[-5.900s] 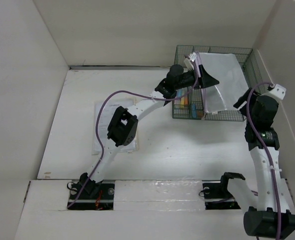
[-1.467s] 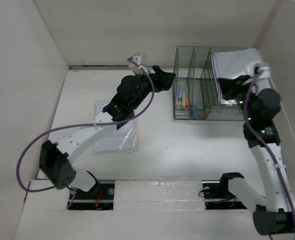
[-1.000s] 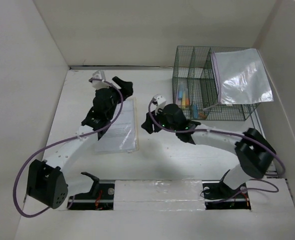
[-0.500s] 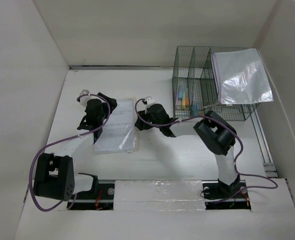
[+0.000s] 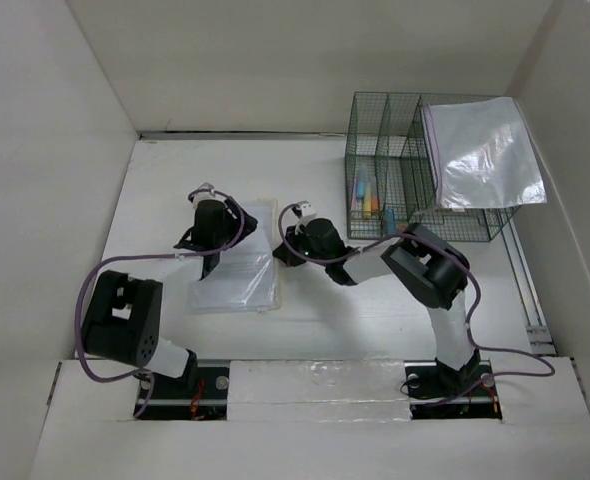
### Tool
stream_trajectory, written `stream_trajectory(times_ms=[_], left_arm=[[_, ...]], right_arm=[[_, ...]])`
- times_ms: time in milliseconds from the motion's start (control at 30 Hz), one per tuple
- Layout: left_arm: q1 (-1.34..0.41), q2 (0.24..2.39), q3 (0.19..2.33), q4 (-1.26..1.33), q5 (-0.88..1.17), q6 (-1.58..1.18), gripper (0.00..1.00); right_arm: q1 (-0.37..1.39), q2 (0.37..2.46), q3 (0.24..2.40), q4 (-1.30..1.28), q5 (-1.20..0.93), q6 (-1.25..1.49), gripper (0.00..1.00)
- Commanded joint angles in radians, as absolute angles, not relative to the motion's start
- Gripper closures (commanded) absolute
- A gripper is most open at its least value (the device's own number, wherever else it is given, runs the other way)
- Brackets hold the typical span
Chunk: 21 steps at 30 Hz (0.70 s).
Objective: Organize the desk
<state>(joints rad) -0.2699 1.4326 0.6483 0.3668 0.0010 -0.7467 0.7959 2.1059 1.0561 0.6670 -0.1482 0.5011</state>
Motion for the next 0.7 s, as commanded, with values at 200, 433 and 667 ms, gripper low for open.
stream_trajectory(times_ms=[200, 433, 667], left_arm=[[-0.463, 1.621, 0.919, 0.212, -0.058, -0.603, 0.45], [-0.495, 1.778, 1.053, 0.175, -0.092, -0.586, 0.48], [-0.506, 1.858, 1.13, 0.123, -0.169, -0.561, 0.55]], right_arm=[[0.808, 1.93, 0.89, 0.771, -0.061, 0.416, 1.0], [0.827, 1.893, 0.805, 0.859, -0.044, 0.41, 1.0], [0.827, 1.862, 0.766, 0.896, -0.023, 0.4, 1.0]])
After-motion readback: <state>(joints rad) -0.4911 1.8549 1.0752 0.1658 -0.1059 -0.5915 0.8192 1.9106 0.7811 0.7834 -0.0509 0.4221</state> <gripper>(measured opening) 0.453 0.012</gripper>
